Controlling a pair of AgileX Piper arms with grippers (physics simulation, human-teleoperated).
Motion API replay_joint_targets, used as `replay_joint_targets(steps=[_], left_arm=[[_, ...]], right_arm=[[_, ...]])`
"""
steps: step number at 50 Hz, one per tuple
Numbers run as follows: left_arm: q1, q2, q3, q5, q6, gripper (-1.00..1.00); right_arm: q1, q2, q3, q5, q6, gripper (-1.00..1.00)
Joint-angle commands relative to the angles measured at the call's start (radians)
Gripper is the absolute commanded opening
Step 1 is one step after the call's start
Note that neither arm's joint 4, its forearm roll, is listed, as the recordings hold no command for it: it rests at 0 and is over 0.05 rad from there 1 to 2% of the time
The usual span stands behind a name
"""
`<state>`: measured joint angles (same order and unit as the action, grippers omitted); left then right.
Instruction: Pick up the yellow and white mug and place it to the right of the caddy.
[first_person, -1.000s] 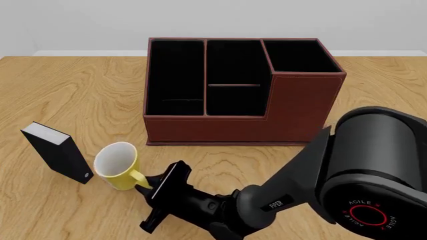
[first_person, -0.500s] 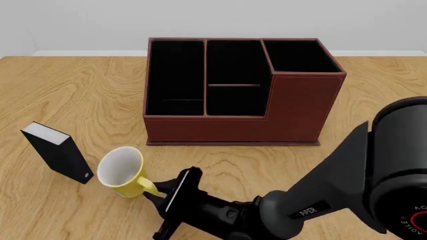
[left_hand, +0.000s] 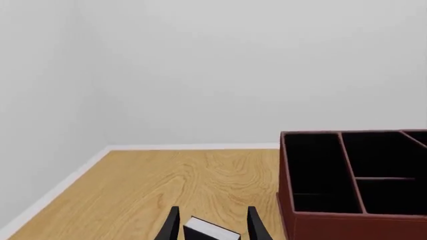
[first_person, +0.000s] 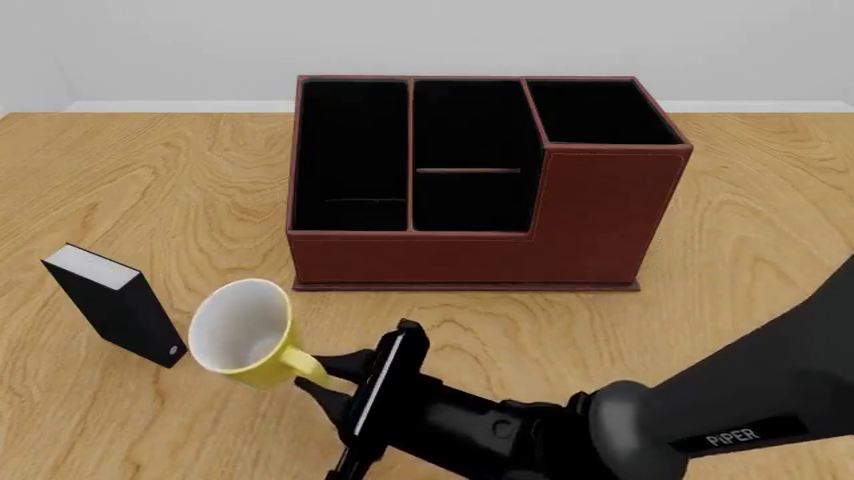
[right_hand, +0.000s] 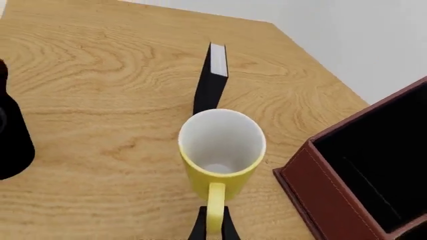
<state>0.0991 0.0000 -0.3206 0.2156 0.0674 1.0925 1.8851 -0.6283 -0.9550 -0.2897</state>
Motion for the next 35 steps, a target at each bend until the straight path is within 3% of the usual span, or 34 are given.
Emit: replay_joint_targets(steps=[1,35], left_arm=[[-0.004,0.0,-0.011,0.006,0.007,1.0],[-0.043,0.0,-0.02,0.013,0.023,1.0]], right_arm=[[0.007,-0.084,0.045,0.007,-0.016,-1.0],[0.004,-0.291,0.173,0.042,-0.097,-1.0]])
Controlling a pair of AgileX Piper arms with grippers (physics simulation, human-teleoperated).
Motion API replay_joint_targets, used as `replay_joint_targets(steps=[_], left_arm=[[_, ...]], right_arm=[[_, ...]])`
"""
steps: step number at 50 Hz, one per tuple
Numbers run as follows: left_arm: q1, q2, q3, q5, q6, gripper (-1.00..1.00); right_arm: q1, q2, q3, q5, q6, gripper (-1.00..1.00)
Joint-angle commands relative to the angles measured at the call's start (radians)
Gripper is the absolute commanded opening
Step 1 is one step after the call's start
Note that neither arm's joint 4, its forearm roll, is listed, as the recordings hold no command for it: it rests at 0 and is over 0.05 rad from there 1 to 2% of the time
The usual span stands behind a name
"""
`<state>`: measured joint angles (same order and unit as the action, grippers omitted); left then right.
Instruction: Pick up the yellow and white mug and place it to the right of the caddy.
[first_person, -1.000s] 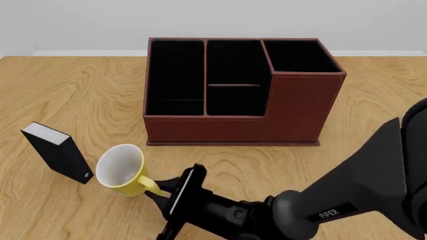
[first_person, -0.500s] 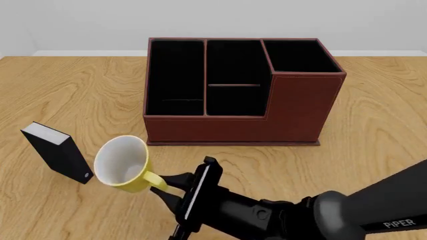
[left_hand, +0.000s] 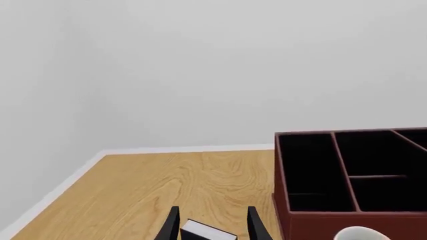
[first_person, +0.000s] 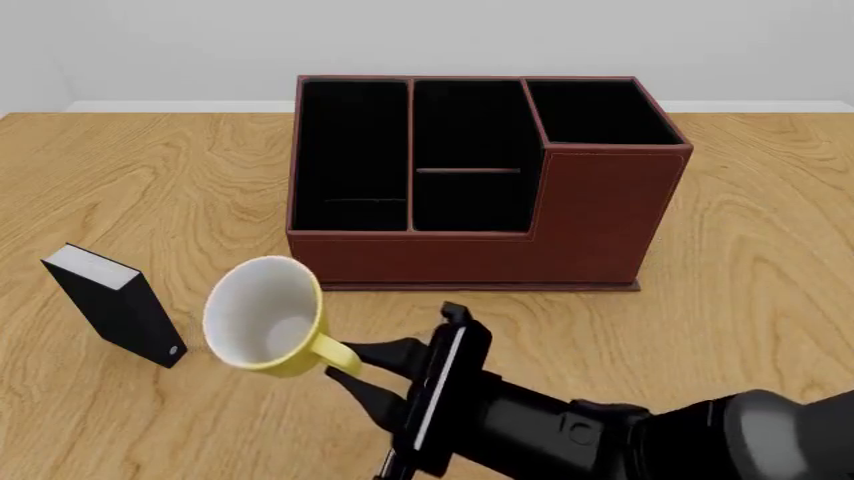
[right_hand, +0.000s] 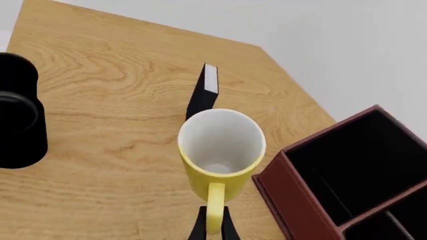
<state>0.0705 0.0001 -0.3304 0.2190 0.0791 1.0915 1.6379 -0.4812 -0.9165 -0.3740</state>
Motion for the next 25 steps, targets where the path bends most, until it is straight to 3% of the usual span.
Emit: replay_joint_targets(steps=[1,25], left_arm=[[-0.014,0.0,-0.01,0.009,0.015,1.0],[-0.018,0.0,0.006,0.004,0.025,1.0]], right_arm=[[0.004,-0.048,0.027,0.005,-0.016,-1.0],[-0.025,-0.156,0.099,-0.011,-0.053,-1.0]])
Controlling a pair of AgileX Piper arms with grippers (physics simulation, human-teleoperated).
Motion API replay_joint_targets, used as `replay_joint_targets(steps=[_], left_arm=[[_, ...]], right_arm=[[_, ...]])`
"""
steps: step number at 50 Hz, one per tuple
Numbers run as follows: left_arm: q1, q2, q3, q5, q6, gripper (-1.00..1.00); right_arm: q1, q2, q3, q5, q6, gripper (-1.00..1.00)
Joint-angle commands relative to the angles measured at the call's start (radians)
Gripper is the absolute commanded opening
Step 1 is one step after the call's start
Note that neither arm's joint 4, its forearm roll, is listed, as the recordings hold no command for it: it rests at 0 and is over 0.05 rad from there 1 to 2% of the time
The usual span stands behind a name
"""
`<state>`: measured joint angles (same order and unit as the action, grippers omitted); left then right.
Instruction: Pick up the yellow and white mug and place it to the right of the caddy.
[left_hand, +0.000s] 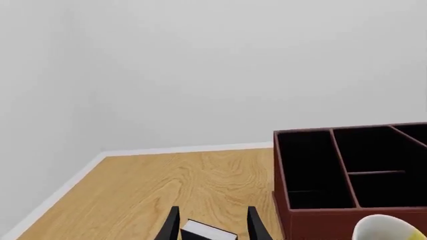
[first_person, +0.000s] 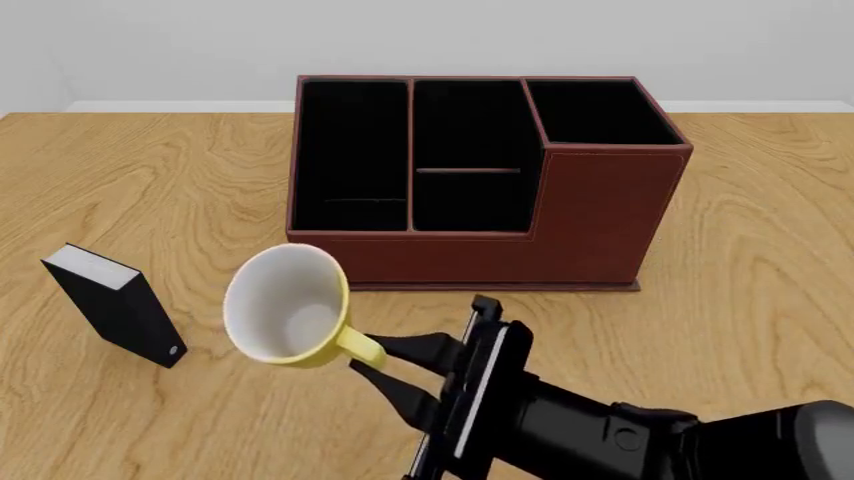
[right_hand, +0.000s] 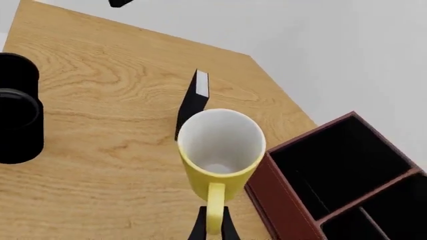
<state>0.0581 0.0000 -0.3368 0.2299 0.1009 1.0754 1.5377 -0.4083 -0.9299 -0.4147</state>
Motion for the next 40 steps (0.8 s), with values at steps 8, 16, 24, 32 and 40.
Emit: replay_joint_targets(steps=[8,16,24,32,40], left_arm=[[-0.003,0.0,0.027,-0.017,0.007,1.0],[-0.005,0.0,0.033,-0.022,0.008,1.0],[-0.008,0.0,0.057,-0.04,-0.001,1.0],[-0.016,0.0,0.044,-0.031,-0.001,1.0],[-0.015,0.0,0.055,-0.037,0.003,1.0]], right_arm=[[-0.016,-0.126,0.041,0.036,-0.028,-1.0],[-0.028,-0.162,0.067,0.032,-0.048,-1.0],[-0.043,-0.208,0.091,0.05,-0.069,-1.0],[-0.058,-0.245,0.103,0.065,-0.073,-1.0],[-0.064,-0.276,0.122,0.071,-0.089,-1.0]])
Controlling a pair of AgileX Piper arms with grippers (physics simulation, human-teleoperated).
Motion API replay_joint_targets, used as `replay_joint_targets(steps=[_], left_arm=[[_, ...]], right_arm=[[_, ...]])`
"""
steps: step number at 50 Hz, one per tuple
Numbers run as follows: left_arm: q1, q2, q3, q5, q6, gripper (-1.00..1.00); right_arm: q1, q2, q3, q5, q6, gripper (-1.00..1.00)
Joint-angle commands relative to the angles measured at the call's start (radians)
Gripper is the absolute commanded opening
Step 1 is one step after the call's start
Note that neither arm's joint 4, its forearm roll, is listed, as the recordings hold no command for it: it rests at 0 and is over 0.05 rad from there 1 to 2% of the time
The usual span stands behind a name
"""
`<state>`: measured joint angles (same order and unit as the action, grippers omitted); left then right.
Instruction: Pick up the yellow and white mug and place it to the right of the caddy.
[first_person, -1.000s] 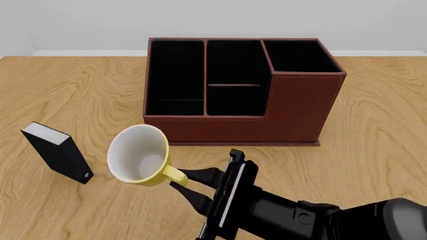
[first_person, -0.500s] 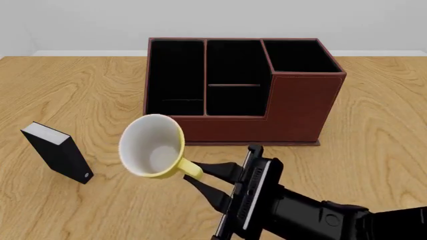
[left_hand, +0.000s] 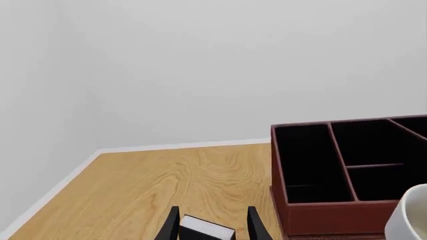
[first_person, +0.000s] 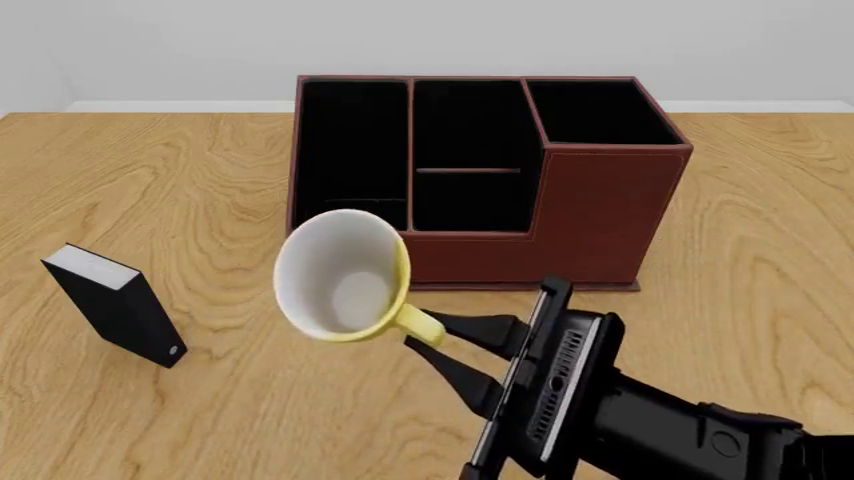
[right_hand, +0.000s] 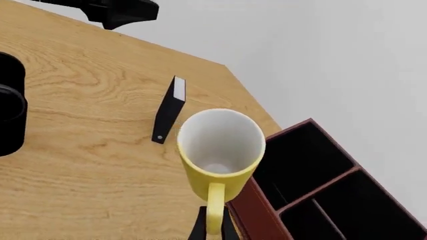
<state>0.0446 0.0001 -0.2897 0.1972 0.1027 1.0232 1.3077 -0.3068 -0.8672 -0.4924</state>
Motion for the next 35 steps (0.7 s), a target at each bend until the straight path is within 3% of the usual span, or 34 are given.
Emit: replay_joint_targets(steps=[1,35], left_arm=[[-0.001,0.0,0.009,-0.005,0.0,1.0],[-0.014,0.0,-0.001,0.001,0.002,1.0]], right_arm=[[-0.015,-0.057,0.021,0.016,-0.012,-1.0],[-0.1,-0.343,0.033,0.222,-0.041,-1.0]])
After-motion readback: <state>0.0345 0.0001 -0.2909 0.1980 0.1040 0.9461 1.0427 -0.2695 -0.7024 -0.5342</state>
